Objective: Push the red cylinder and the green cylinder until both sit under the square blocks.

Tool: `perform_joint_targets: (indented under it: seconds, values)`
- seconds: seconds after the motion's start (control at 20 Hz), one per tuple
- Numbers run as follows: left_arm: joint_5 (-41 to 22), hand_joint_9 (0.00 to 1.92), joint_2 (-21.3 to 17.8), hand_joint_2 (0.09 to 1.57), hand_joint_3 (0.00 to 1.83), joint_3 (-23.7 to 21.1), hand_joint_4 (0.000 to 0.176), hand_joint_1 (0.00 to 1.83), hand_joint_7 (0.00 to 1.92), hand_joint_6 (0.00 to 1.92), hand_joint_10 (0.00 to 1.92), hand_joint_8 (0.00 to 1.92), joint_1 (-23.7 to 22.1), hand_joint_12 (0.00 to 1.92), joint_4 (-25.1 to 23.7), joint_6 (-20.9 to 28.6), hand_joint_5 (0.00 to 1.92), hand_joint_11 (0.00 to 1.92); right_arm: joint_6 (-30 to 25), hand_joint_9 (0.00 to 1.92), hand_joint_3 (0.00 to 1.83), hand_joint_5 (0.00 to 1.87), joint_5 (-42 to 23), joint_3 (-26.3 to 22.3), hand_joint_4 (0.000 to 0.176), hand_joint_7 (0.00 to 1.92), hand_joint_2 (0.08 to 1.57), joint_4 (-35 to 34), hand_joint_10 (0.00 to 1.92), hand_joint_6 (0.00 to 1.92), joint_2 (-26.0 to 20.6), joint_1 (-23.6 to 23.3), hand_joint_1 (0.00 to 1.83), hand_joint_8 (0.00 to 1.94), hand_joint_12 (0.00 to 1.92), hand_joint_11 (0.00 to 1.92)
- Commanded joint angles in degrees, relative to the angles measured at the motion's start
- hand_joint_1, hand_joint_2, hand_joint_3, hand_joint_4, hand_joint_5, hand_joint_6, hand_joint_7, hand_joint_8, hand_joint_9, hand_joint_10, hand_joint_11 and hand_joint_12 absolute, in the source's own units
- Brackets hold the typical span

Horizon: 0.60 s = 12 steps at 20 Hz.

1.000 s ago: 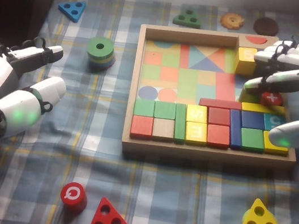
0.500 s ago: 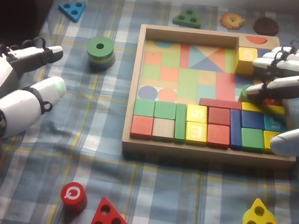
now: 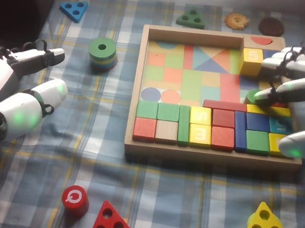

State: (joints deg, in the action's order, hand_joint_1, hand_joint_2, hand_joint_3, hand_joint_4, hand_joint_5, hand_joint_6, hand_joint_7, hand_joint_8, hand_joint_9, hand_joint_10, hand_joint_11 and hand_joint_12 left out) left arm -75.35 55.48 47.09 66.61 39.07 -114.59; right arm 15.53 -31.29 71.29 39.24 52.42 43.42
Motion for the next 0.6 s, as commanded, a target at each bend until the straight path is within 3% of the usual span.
perform_joint_targets:
  seconds: [0.0, 0.05, 0.1, 0.2, 0.3, 0.35, 0.4, 0.55]
  values:
    - [-6.2, 0.51, 0.3, 1.49, 0.01, 0.2, 0.019, 0.10, 0.47, 0.00, 0.01, 0.00, -0.5, 1.19, -2.1, 0.2, 0.45, 0.00, 0.6, 0.00, 0.00, 0.36, -5.4, 0.2, 0.075, 0.00, 0.94, -3.2, 0.00, 0.00, -0.1, -0.7, 0.00, 0.00, 0.00, 0.00]
    - [-6.3, 0.51, 0.3, 1.49, 0.00, 0.2, 0.016, 0.06, 0.48, 0.00, 0.01, 0.00, -0.4, 1.21, -2.0, 0.2, 0.45, 0.00, 1.6, 0.00, 0.01, 0.35, -5.9, 0.2, 0.098, 0.00, 0.95, -4.5, 0.00, 0.00, -0.1, -0.8, 0.00, 0.00, 0.00, 0.00]
    - [-6.3, 0.51, 0.3, 1.49, 0.00, 0.2, 0.016, 0.06, 0.48, 0.00, 0.01, 0.00, -0.4, 1.21, -2.0, 0.2, 0.45, 0.00, 1.9, 0.00, 0.01, 0.35, -6.2, 0.2, 0.098, 0.00, 0.95, -4.9, 0.00, 0.00, -0.1, -0.8, 0.00, 0.00, 0.00, 0.00]
    - [-6.3, 0.52, 0.3, 1.48, 0.00, 0.2, 0.008, 0.04, 0.48, 0.00, 0.01, 0.00, -0.4, 1.25, -2.0, 0.2, 0.45, 0.00, 3.1, 0.00, 0.00, 0.34, -7.1, 0.2, 0.129, 0.00, 0.92, -6.9, 0.00, 0.00, -0.1, -0.8, 0.00, 0.00, 0.00, 0.00]
    - [-6.3, 0.53, 0.3, 1.47, 0.00, 0.1, 0.007, 0.05, 0.49, 0.00, 0.01, 0.00, -0.4, 1.27, -2.0, 0.2, 0.46, 0.00, 4.5, 0.00, 0.00, 0.37, -8.2, 0.1, 0.131, 0.02, 0.90, -9.3, 0.00, 0.01, -0.1, -0.7, 0.00, 0.01, 0.00, 0.00]
    - [-6.4, 0.53, 0.2, 1.46, 0.00, 0.1, 0.017, 0.05, 0.49, 0.00, 0.01, 0.00, -0.4, 1.27, -2.0, 0.2, 0.46, 0.00, 6.1, 0.00, 0.00, 0.35, -9.3, -0.2, 0.156, 0.02, 0.87, -11.7, 0.00, 0.00, 0.0, -0.5, 0.00, 0.01, 0.00, 0.00]
    - [-6.4, 0.53, 0.2, 1.47, 0.00, 0.1, 0.018, 0.04, 0.49, 0.00, 0.01, 0.00, -0.4, 1.26, -2.0, 0.2, 0.45, 0.00, 6.3, 0.00, 0.00, 0.34, -10.4, -0.6, 0.148, 0.03, 0.89, -13.6, 0.00, 0.00, -0.1, 0.0, 0.00, 0.01, 0.00, 0.00]
    - [-6.2, 0.52, -0.3, 1.47, 0.00, 0.1, 0.003, 0.03, 0.49, 0.00, 0.00, 0.00, -0.9, 1.23, -2.3, 0.2, 0.46, 0.00, 19.1, 0.00, 0.00, 0.31, -16.8, -4.6, 0.148, 0.04, 0.89, -28.3, 0.00, 0.00, -2.1, 4.9, 0.00, 0.01, 0.00, 0.00]
